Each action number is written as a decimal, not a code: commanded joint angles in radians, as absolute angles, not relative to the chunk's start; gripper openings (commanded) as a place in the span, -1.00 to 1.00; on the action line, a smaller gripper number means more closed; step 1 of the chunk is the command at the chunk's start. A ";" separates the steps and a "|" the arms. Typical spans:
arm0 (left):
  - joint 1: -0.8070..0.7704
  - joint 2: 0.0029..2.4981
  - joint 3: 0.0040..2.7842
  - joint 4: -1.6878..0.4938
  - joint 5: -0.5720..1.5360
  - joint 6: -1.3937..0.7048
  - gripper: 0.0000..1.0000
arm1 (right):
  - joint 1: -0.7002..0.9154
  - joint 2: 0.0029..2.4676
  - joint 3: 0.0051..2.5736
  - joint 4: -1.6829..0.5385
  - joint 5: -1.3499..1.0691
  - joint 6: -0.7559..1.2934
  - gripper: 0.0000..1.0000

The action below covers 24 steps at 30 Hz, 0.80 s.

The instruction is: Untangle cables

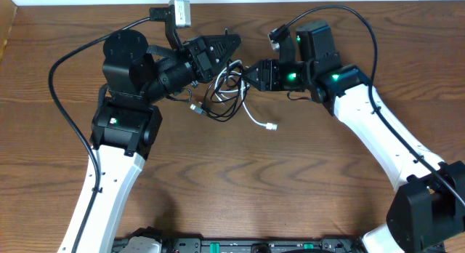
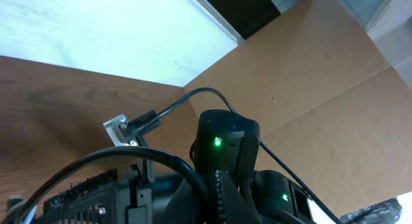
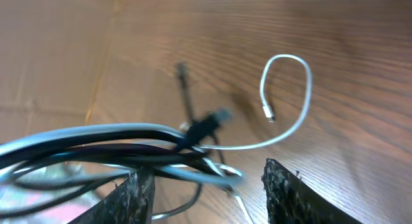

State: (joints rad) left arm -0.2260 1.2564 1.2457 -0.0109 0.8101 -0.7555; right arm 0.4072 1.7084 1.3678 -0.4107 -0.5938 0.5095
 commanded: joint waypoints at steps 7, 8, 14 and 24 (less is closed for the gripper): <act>-0.228 1.248 1.248 -0.007 0.830 -0.753 -0.85 | 0.443 1.721 1.369 -0.352 -0.484 0.650 -0.01; -0.228 1.248 1.248 -0.007 0.830 -0.748 -0.85 | 0.443 1.721 1.369 -0.329 -0.518 0.650 -0.01; -0.228 1.264 1.248 -0.026 0.826 -0.712 -0.85 | 0.449 1.721 1.369 -0.326 -0.576 0.677 -0.02; -0.228 1.276 1.248 -0.025 0.827 -0.712 -0.85 | 0.492 1.758 1.365 -0.386 -0.521 0.636 -0.08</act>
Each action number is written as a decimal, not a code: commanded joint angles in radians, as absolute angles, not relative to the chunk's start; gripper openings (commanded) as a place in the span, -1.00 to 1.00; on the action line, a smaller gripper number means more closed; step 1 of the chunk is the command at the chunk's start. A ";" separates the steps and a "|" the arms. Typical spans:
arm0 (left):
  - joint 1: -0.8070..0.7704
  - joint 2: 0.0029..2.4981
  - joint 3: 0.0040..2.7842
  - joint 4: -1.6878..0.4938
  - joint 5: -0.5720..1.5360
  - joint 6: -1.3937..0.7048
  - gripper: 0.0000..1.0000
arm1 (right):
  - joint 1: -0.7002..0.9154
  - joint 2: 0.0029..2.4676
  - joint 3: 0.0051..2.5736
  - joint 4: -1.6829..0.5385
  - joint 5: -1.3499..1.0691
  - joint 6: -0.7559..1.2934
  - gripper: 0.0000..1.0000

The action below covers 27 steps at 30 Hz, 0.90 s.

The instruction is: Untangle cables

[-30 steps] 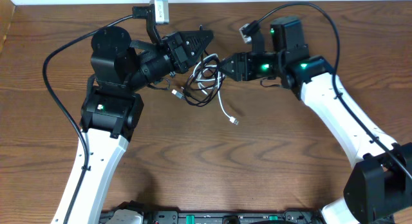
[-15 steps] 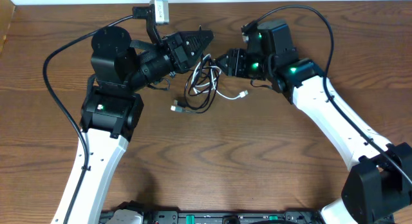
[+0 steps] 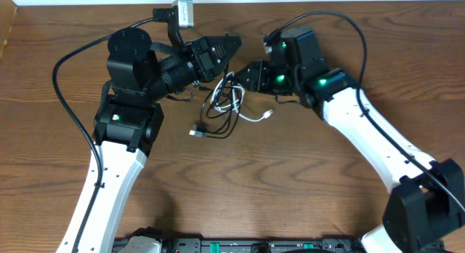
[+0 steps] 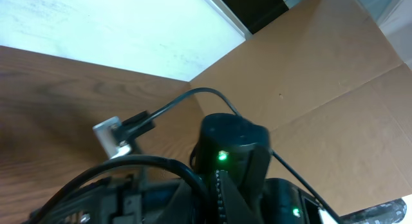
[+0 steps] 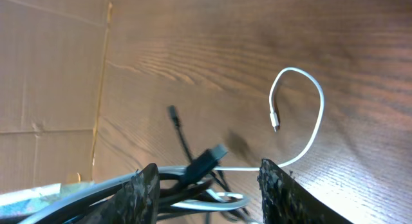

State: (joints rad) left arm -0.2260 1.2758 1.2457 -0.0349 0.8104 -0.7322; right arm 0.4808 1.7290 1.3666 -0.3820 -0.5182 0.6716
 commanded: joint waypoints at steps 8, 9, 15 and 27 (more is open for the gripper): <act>-0.228 1.276 1.248 -0.026 0.827 -0.712 -0.85 | 0.422 1.760 1.365 -0.474 -0.658 0.283 -0.04; -0.228 1.276 1.248 -0.026 0.827 -0.712 -0.85 | 0.407 1.760 1.365 -0.485 -0.693 0.244 -0.04; -0.228 1.276 1.248 -0.025 0.827 -0.712 -0.85 | 0.344 1.763 1.364 -0.499 -0.905 0.038 0.00; -0.228 1.276 1.248 -0.026 0.827 -0.712 -0.85 | 0.265 1.807 1.320 -0.507 -1.208 -0.200 0.05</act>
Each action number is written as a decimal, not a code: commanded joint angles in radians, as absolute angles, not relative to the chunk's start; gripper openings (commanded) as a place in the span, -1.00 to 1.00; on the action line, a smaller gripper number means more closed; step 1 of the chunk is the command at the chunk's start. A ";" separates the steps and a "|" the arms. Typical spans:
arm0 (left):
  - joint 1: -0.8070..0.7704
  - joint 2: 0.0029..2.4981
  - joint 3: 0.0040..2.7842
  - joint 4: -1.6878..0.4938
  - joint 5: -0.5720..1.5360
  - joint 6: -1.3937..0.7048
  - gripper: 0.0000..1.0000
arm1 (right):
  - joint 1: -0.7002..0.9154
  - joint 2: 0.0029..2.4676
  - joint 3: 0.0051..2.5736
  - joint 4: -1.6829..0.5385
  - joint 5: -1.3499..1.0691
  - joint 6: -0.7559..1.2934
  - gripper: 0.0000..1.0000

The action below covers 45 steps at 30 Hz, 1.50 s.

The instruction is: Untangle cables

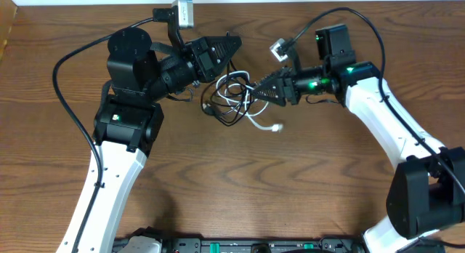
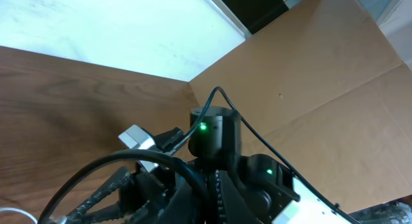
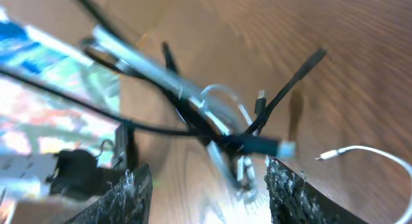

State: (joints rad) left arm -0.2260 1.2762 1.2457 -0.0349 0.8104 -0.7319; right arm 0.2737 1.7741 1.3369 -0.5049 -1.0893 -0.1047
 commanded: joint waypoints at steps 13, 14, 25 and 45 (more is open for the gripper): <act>-0.228 1.276 1.248 -0.026 0.827 -0.712 -0.85 | 0.292 1.949 1.319 -0.400 -1.224 -0.166 -0.04; -0.228 1.276 1.248 -0.026 0.827 -0.712 -0.85 | 0.292 1.952 1.319 -0.381 -1.226 -0.148 -0.07; -0.227 1.279 1.248 -0.146 0.789 -0.582 -0.85 | 0.248 1.952 1.320 -0.318 -1.134 0.101 -0.98; -0.231 1.346 1.248 -0.751 0.445 -0.142 -0.26 | 0.268 1.559 1.320 -0.777 -0.429 0.116 -0.98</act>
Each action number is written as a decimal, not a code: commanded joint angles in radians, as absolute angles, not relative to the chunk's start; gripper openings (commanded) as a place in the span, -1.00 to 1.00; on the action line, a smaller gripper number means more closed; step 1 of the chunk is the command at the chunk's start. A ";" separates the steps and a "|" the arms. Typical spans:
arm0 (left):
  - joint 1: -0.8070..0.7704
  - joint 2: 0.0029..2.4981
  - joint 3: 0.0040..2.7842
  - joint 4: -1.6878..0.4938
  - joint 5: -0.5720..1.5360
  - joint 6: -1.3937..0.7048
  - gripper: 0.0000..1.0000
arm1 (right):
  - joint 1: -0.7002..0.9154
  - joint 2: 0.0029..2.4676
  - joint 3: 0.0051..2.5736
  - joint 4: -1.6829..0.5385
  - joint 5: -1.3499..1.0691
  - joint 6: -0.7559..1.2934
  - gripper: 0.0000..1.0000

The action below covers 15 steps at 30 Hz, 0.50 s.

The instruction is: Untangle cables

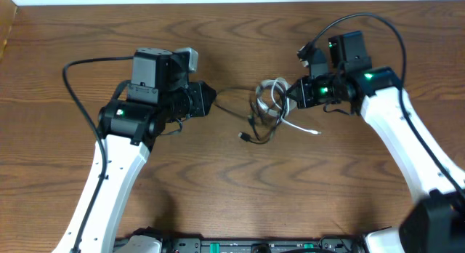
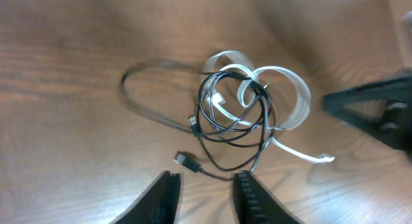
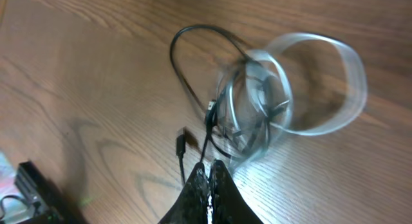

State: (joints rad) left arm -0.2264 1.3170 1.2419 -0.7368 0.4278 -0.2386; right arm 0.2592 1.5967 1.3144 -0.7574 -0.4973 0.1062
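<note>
The tangle (image 1: 267, 106) of black and white cable lies on the wooden table, right of the middle. A thin black loop (image 1: 227, 93) reaches left from it, and a black plug (image 1: 245, 137) and a white tail (image 1: 308, 129) stick out toward the front. My right gripper (image 1: 290, 93) is at the tangle's right side; in its wrist view the fingers (image 3: 209, 171) are shut on a white strand of the tangle (image 3: 254, 111). My left gripper (image 1: 211, 100) is open and apart from the cables, with the tangle (image 2: 237, 118) ahead of its empty fingers (image 2: 206, 180).
The table (image 1: 232, 202) is dark brown wood. A cardboard wall (image 1: 6, 27) stands at the far left corner. Each arm trails its own black lead, on the left (image 1: 73, 67) and on the right (image 1: 378, 22). The right gripper shows as a dark shape (image 2: 370, 111) in the left wrist view.
My left gripper has let go of the cables, drawn back to the left and now points down at the table. The right gripper has shut on a white strand. The tangle now lies farther right.
The tangle hung from my raised left gripper at the back middle, with the right gripper's open fingers around it, through all three earlier moments while the right arm shifted. Now the left gripper is open and away, the right one is shut on the cable, and the tangle lies spread wider.
</note>
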 commanded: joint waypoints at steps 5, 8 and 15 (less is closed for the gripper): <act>-0.247 1.401 1.248 -0.746 0.550 -0.123 0.07 | 0.280 1.529 1.320 -0.830 -0.438 0.116 -0.98; -0.274 1.448 1.248 -0.728 0.588 -0.124 0.17 | 0.287 1.529 1.320 -0.839 -0.472 0.115 -0.98; -0.331 1.582 1.248 -0.621 0.596 -0.136 0.43 | 0.270 1.526 1.320 -0.839 -0.464 0.163 -0.98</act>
State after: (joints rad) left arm -0.3134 1.5349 1.2419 -0.6502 0.5720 -0.1402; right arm 0.2794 1.5414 1.3144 -0.8379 -0.4622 0.1211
